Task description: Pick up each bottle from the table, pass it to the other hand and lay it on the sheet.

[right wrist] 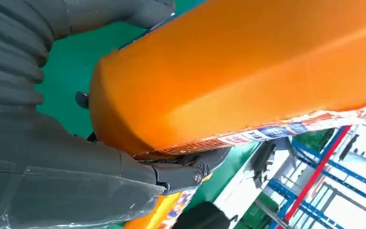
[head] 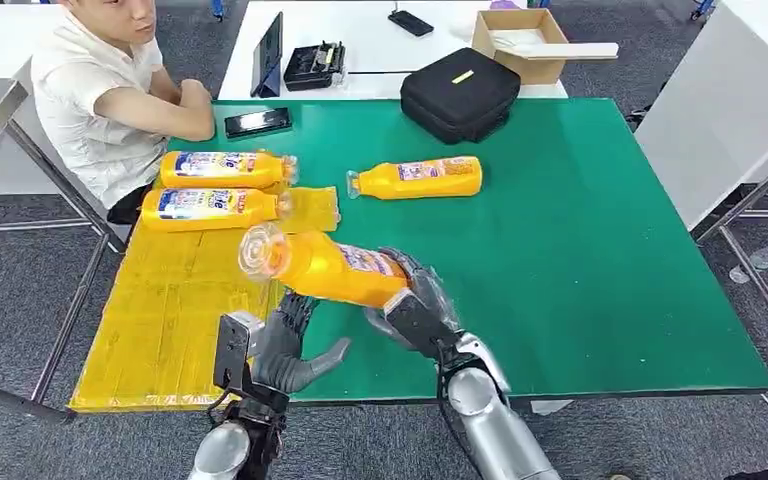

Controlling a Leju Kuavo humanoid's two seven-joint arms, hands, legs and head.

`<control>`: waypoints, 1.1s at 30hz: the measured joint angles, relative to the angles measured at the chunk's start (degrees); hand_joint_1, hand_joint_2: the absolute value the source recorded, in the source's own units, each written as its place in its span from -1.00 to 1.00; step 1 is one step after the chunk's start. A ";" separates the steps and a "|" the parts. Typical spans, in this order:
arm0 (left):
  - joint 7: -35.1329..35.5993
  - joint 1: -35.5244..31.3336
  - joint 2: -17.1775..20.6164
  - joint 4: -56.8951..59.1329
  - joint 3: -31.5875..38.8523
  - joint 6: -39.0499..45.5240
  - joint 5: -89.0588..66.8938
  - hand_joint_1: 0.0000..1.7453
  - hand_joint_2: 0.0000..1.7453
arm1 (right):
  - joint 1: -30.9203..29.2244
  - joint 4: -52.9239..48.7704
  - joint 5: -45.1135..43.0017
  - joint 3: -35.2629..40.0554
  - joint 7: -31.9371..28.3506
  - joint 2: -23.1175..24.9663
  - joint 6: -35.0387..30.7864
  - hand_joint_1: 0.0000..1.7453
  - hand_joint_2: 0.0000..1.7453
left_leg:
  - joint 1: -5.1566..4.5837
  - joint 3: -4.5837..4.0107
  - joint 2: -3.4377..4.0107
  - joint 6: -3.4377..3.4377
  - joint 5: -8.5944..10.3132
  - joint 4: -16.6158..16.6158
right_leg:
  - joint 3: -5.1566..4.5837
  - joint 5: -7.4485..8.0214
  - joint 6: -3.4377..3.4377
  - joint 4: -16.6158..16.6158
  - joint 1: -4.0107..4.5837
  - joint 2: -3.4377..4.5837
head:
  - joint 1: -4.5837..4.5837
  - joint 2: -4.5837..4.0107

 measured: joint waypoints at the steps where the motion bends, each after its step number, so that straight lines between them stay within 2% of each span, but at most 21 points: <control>1: -0.04 -0.08 -0.02 0.00 -0.02 -0.07 0.43 -1.00 1.00 | 0.07 0.09 0.20 0.30 0.07 0.37 -0.31 1.00 1.00 | 0.00 0.00 -0.01 0.00 0.00 0.00 | 0.00 0.00 0.00 0.00 0.00 0.00 | 0.00 0.00; 14: -2.16 -0.08 -0.09 -2.25 -0.57 -0.66 4.28 -1.00 1.00 | 1.46 2.12 2.93 2.42 0.72 2.05 -2.71 1.00 1.00 | -0.02 -0.04 -0.06 0.00 0.00 0.00 | 0.01 0.00 0.00 0.00 -0.03 -0.01 | 0.02 0.00; 31: -2.97 -0.11 -0.09 -3.28 -0.61 -0.04 11.02 -1.00 1.00 | 1.72 3.85 4.63 2.95 0.98 2.97 -2.80 1.00 1.00 | -0.01 -0.04 -0.05 0.00 0.00 0.00 | 0.00 0.00 0.00 0.00 -0.02 -0.01 | 0.02 0.00; 32: -3.02 -0.16 -0.09 -3.15 -0.55 0.07 11.63 -0.92 1.00 | 1.69 4.13 4.76 2.99 1.14 2.97 -2.80 1.00 1.00 | -0.01 -0.04 -0.05 0.00 0.00 0.00 | 0.00 0.00 0.00 0.00 -0.02 -0.01 | 0.02 0.00; 33: -3.06 -0.22 -0.09 -2.95 -0.46 0.13 12.37 0.92 1.00 | 1.65 4.53 4.79 3.06 1.16 2.97 -2.80 1.00 1.00 | -0.01 -0.04 -0.05 0.00 0.00 0.00 | 0.00 0.00 0.00 0.00 -0.02 -0.01 | 0.02 0.00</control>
